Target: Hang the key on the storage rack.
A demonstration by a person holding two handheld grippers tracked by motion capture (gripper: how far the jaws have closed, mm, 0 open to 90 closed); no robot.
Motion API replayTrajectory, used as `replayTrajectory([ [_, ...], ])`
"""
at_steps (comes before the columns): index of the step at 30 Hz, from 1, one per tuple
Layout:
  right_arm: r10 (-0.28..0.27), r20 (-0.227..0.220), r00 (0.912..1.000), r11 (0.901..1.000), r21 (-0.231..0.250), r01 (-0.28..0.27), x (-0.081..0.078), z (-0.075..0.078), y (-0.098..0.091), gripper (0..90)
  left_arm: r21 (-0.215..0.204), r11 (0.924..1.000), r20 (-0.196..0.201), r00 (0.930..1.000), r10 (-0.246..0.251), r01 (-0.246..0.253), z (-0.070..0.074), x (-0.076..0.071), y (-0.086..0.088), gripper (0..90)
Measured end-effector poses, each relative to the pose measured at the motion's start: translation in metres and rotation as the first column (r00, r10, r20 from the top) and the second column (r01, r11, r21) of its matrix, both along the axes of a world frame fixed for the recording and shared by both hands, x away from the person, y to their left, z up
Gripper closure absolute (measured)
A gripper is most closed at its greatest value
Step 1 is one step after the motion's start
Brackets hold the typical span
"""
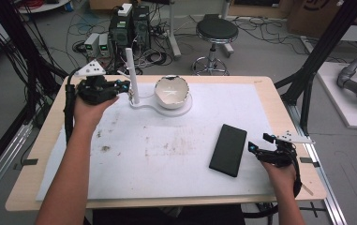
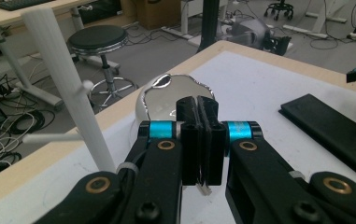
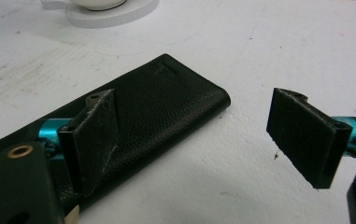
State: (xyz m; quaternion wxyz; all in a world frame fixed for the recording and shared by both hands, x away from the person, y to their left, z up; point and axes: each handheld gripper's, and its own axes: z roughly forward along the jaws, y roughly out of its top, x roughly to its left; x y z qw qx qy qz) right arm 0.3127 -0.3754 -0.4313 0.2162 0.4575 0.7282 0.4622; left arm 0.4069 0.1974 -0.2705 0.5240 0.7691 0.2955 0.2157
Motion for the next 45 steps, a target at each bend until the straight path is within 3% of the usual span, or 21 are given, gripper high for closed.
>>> replayTrajectory([
  [7,-0.005,-0.003,1.0000,1.0000,0.004,0.005,-0.001,0.000,-0.001,17.8,0.005,0.9987,-0.008,0.9986,0.051,-0.051,0.013,0.028,0.000,88.0],
  [14,-0.011,-0.007,0.9999,0.9999,0.007,0.011,-0.001,-0.001,-0.003,17.8,0.003,0.9966,-0.020,0.9964,0.083,-0.083,0.017,0.046,0.004,88.0],
  [23,-0.012,-0.009,0.9999,0.9999,0.007,0.012,-0.002,-0.002,-0.004,17.8,0.018,0.9931,-0.056,0.9916,0.117,-0.116,0.011,0.062,0.006,88.1],
  [25,-0.013,-0.008,0.9999,0.9999,0.005,0.013,-0.002,-0.002,-0.004,17.8,0.003,0.9925,-0.064,0.9904,0.122,-0.122,0.009,0.065,0.007,88.0],
  [36,-0.011,-0.010,0.9999,0.9999,0.004,0.011,-0.002,-0.003,-0.004,17.8,-0.019,0.9861,-0.083,0.9831,0.163,-0.165,0.001,0.075,0.012,88.1],
  [40,-0.011,-0.010,0.9999,0.9999,0.005,0.011,-0.002,-0.003,-0.004,17.8,-0.040,0.9867,-0.080,0.9848,0.154,-0.158,0.001,0.073,0.013,87.4],
  [45,-0.015,-0.014,0.9998,0.9999,0.009,0.015,-0.003,-0.002,-0.004,17.8,-0.060,0.9851,-0.088,0.9839,0.155,-0.161,0.005,0.066,0.020,72.0],
])
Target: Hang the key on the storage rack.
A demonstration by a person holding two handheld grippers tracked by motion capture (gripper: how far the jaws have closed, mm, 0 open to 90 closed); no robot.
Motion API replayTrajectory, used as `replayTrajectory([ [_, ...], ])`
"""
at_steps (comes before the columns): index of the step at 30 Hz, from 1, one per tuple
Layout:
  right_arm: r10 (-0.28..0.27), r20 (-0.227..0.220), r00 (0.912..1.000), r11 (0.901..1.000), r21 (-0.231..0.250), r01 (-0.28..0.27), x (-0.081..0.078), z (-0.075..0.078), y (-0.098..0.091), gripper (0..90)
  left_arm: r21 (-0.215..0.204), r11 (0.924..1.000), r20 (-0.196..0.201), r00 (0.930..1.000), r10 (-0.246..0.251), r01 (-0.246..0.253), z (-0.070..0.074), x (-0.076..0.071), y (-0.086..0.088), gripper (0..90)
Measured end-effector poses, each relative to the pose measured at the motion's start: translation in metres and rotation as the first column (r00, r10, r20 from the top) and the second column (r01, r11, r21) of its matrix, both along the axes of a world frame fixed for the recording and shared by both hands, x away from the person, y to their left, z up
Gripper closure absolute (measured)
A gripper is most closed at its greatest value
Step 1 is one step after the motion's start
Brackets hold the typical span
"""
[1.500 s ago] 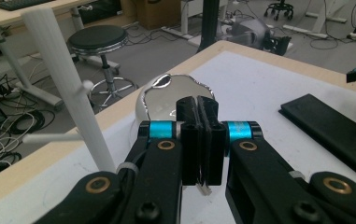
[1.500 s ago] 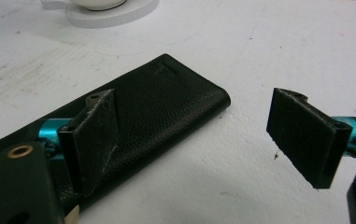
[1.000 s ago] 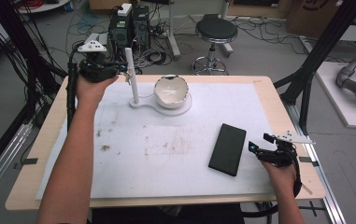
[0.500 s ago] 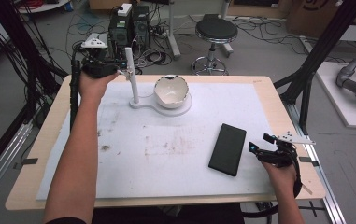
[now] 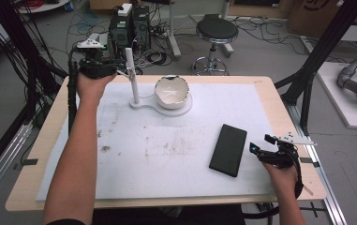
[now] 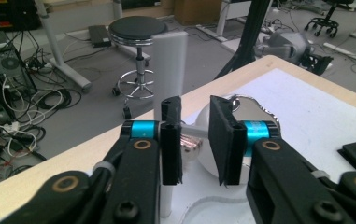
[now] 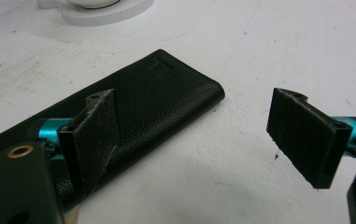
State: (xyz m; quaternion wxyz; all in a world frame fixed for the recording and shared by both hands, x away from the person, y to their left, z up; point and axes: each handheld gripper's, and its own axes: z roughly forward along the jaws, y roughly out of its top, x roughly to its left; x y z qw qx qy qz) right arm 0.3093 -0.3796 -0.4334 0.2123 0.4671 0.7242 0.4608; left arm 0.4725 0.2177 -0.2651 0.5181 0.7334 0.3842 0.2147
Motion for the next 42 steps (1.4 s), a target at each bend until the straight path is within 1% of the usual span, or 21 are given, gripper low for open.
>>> replayTrajectory([
  [4,0.003,0.006,1.0000,1.0000,-0.004,-0.003,0.000,0.001,0.000,17.8,0.016,0.9998,-0.007,0.9999,-0.013,0.013,-0.002,-0.013,0.004,57.5],
  [6,0.004,0.005,1.0000,1.0000,-0.003,-0.004,0.000,0.001,0.001,17.8,0.004,0.9997,-0.015,0.9996,-0.025,0.025,-0.006,-0.021,0.006,52.0],
  [7,0.005,0.007,1.0000,1.0000,-0.004,-0.005,0.000,0.001,0.001,17.8,0.003,0.9995,-0.013,0.9994,-0.032,0.032,-0.008,-0.025,0.008,50.9],
  [10,0.005,0.005,1.0000,1.0000,-0.005,-0.005,-0.001,0.001,0.002,17.8,-0.021,0.9979,-0.024,0.9978,-0.061,0.061,-0.016,-0.036,0.012,46.1],
  [14,0.007,0.007,0.9999,1.0000,-0.005,-0.007,-0.001,0.002,0.003,17.8,-0.022,0.9958,-0.028,0.9956,-0.090,0.089,-0.030,-0.053,0.015,38.4],
  [16,0.006,0.006,1.0000,1.0000,-0.007,-0.006,-0.001,0.002,0.004,17.8,-0.016,0.9937,-0.038,0.9930,-0.112,0.111,-0.037,-0.062,0.014,35.7],
  [17,0.008,0.008,0.9999,0.9999,-0.009,-0.008,-0.001,0.001,0.004,17.8,-0.021,0.9916,-0.041,0.9908,-0.129,0.128,-0.042,-0.067,0.013,34.2],
  [18,0.009,0.005,1.0000,0.9999,-0.009,-0.008,-0.001,0.001,0.005,17.8,-0.018,0.9897,-0.045,0.9887,-0.143,0.142,-0.045,-0.070,0.013,33.8],
  [20,0.009,0.003,1.0000,0.9999,-0.011,-0.009,-0.001,0.001,0.006,17.8,-0.016,0.9850,-0.058,0.9833,-0.172,0.172,-0.056,-0.078,0.009,31.3],
  [23,0.012,0.007,0.9999,0.9998,-0.013,-0.012,0.000,0.001,0.006,17.8,-0.006,0.9825,-0.064,0.9804,-0.186,0.186,-0.071,-0.087,0.002,29.4],
  [25,0.015,0.008,0.9999,0.9997,-0.017,-0.015,0.000,0.001,0.007,17.8,-0.004,0.9790,-0.073,0.9763,-0.204,0.204,-0.080,-0.092,0.000,28.8],
  [27,0.014,0.005,0.9999,0.9998,-0.016,-0.014,0.000,0.001,0.007,17.8,-0.017,0.9772,-0.082,0.9738,-0.212,0.212,-0.090,-0.096,-0.002,28.7],
  [29,0.013,0.001,0.9999,0.9998,-0.014,-0.013,0.000,0.001,0.007,17.8,-0.030,0.9751,-0.082,0.9717,-0.221,0.220,-0.099,-0.100,-0.003,28.0],
  [33,0.015,0.005,0.9999,0.9997,-0.020,-0.015,0.000,0.000,0.008,17.8,-0.027,0.9700,-0.080,0.9668,-0.243,0.241,-0.110,-0.109,-0.008,24.2],
  [34,0.017,0.006,0.9998,0.9996,-0.022,-0.017,0.001,0.000,0.007,17.8,-0.025,0.9673,-0.081,0.9638,-0.254,0.253,-0.112,-0.110,-0.009,23.3],
  [37,0.018,0.008,0.9998,0.9995,-0.026,-0.017,0.003,0.000,0.007,17.8,0.000,0.9613,-0.078,0.9584,-0.275,0.275,-0.117,-0.116,-0.014,19.5],
  [38,0.018,0.000,0.9998,0.9996,-0.023,-0.018,0.003,-0.001,0.007,17.8,0.001,0.9585,-0.073,0.9560,-0.284,0.285,-0.119,-0.118,-0.016,18.6],
  [41,0.017,0.001,0.9998,0.9996,-0.023,-0.017,0.004,-0.002,0.007,17.8,-0.004,0.9511,-0.066,0.9490,-0.308,0.309,-0.125,-0.123,-0.019,16.5],
  [42,0.018,0.002,0.9998,0.9995,-0.025,-0.018,0.004,-0.002,0.007,17.8,-0.007,0.9499,-0.072,0.9473,-0.312,0.313,-0.127,-0.124,-0.020,16.1],
])
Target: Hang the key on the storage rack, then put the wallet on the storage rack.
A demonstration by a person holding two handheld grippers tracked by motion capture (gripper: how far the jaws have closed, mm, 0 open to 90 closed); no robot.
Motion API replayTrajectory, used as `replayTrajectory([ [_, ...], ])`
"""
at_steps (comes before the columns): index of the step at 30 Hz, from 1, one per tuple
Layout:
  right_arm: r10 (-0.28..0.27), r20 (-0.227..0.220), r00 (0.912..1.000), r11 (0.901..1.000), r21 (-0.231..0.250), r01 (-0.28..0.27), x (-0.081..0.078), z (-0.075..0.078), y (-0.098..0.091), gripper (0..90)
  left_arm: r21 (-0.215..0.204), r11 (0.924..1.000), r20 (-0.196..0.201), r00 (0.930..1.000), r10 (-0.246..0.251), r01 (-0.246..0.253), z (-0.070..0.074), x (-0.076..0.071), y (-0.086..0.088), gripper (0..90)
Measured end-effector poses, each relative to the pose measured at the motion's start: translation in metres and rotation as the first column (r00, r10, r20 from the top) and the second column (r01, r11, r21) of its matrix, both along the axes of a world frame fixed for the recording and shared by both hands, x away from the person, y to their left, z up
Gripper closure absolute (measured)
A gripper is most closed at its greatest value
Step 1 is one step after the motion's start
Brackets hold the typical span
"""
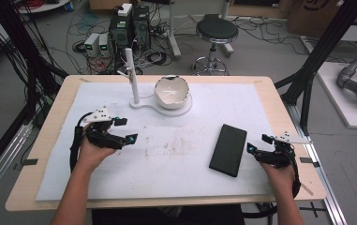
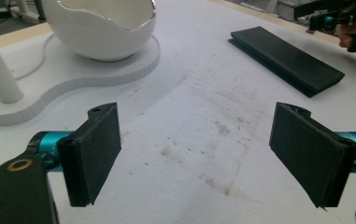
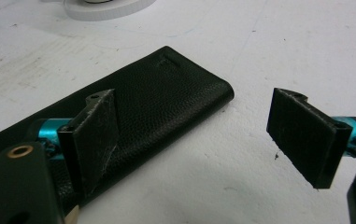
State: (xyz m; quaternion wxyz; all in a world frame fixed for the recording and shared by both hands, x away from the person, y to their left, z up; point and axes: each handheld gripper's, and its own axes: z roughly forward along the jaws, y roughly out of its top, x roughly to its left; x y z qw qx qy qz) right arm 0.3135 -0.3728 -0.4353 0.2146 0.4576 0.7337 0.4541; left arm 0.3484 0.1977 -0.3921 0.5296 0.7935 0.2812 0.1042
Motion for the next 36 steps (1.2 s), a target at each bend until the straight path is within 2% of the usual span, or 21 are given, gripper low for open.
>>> replayTrajectory([
  [4,0.000,-0.006,1.0000,1.0000,0.003,0.000,0.001,0.000,0.002,17.8,-0.016,0.9998,-0.012,0.9999,-0.008,0.007,-0.011,-0.003,0.001,13.7],
  [7,0.000,-0.001,1.0000,1.0000,0.006,0.000,0.001,0.001,0.004,17.8,0.000,1.0000,-0.026,0.9996,-0.007,0.007,-0.017,-0.005,0.004,10.7],
  [9,0.001,-0.005,1.0000,1.0000,0.008,-0.001,0.000,0.001,0.005,17.8,-0.005,1.0000,-0.026,0.9996,-0.008,0.008,-0.019,-0.006,0.007,9.6],
  [11,0.001,-0.009,1.0000,1.0000,0.005,-0.001,-0.001,0.001,0.006,17.8,0.003,0.9999,-0.028,0.9995,-0.016,0.016,-0.020,-0.006,0.009,9.4],
  [16,-0.009,-0.017,0.9998,0.9999,0.007,0.009,-0.002,-0.001,0.004,17.8,-0.005,1.0000,-0.015,0.9999,0.007,-0.007,-0.020,-0.003,0.014,9.4],
  [20,-0.014,-0.023,0.9996,0.9998,0.017,0.014,-0.002,-0.002,0.001,17.8,-0.004,0.9999,-0.021,0.9997,0.014,-0.014,-0.022,-0.002,0.013,9.5],
  [26,-0.011,-0.018,0.9998,0.9995,0.029,0.012,-0.005,0.001,0.000,17.8,0.024,0.9997,-0.022,0.9997,0.008,-0.007,-0.022,-0.003,0.009,9.5],
  [32,-0.020,-0.027,0.9994,0.9990,0.040,0.021,-0.006,0.001,-0.001,17.8,0.020,0.9994,-0.018,0.9994,0.029,-0.029,-0.021,-0.003,0.013,9.5],
  [36,-0.010,-0.043,0.9990,0.9996,0.025,0.011,-0.007,-0.002,0.004,17.8,0.009,0.9987,-0.015,0.9986,0.050,-0.050,-0.021,-0.001,0.016,9.5],
])
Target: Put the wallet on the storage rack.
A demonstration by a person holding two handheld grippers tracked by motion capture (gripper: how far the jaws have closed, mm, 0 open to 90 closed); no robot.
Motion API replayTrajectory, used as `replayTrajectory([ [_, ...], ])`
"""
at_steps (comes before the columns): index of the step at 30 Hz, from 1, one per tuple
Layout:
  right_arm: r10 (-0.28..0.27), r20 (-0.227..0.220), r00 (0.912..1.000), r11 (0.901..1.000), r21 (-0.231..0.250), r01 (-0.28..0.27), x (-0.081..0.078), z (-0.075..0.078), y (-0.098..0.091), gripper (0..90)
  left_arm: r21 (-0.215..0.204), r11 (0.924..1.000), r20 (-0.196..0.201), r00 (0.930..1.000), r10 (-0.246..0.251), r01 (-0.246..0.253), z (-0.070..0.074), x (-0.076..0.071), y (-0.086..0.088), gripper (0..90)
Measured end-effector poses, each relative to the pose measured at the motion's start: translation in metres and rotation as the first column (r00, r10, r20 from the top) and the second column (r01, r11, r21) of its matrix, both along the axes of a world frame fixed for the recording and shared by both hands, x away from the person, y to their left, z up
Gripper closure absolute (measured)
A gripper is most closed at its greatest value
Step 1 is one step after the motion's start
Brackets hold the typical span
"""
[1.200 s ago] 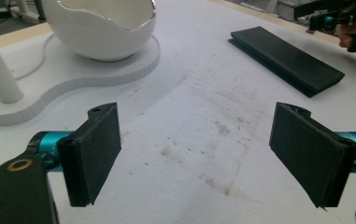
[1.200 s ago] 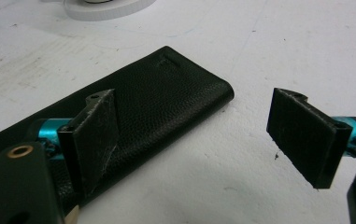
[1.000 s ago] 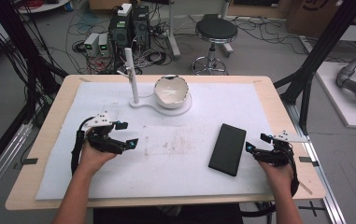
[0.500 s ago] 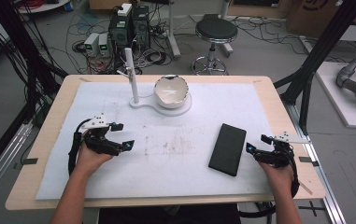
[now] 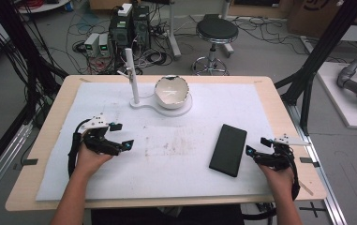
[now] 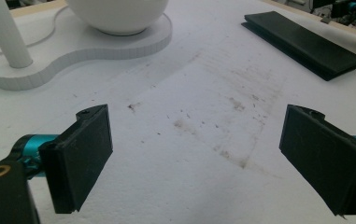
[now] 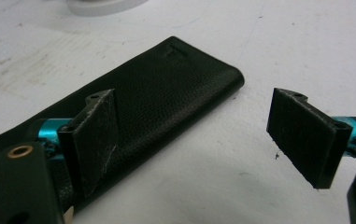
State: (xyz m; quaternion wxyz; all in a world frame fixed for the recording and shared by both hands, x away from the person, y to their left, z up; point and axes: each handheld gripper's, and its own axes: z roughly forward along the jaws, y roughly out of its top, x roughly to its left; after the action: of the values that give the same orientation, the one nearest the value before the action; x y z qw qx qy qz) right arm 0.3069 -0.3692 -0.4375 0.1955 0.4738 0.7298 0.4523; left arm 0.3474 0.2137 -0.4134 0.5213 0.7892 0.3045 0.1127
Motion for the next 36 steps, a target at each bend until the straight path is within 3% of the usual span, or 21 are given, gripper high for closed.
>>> replayTrajectory([
  [13,0.044,-0.043,0.9981,0.9990,0.007,-0.044,-0.005,-0.003,0.020,17.8,0.022,0.9997,0.005,1.0000,0.008,-0.008,0.001,-0.002,-0.001,9.5],
  [17,0.067,-0.082,0.9944,0.9975,-0.017,-0.069,-0.002,-0.008,0.033,17.8,0.019,0.9997,0.002,0.9999,0.012,-0.013,0.001,-0.002,0.000,9.5],
  [21,0.066,-0.127,0.9897,0.9941,-0.077,-0.076,0.002,-0.011,0.043,17.8,0.017,0.9998,0.002,0.9999,0.014,-0.014,0.001,-0.002,0.002,9.5],
  [30,0.055,-0.153,0.9867,0.9962,-0.058,-0.064,0.003,-0.012,0.042,17.8,0.018,0.9995,0.002,0.9997,0.026,-0.026,0.001,-0.003,0.004,9.5],
  [36,0.058,-0.220,0.9738,0.9982,-0.001,-0.060,0.005,-0.014,0.039,17.8,0.020,0.9996,0.001,0.9998,0.021,-0.021,0.001,-0.003,0.003,9.5],
])
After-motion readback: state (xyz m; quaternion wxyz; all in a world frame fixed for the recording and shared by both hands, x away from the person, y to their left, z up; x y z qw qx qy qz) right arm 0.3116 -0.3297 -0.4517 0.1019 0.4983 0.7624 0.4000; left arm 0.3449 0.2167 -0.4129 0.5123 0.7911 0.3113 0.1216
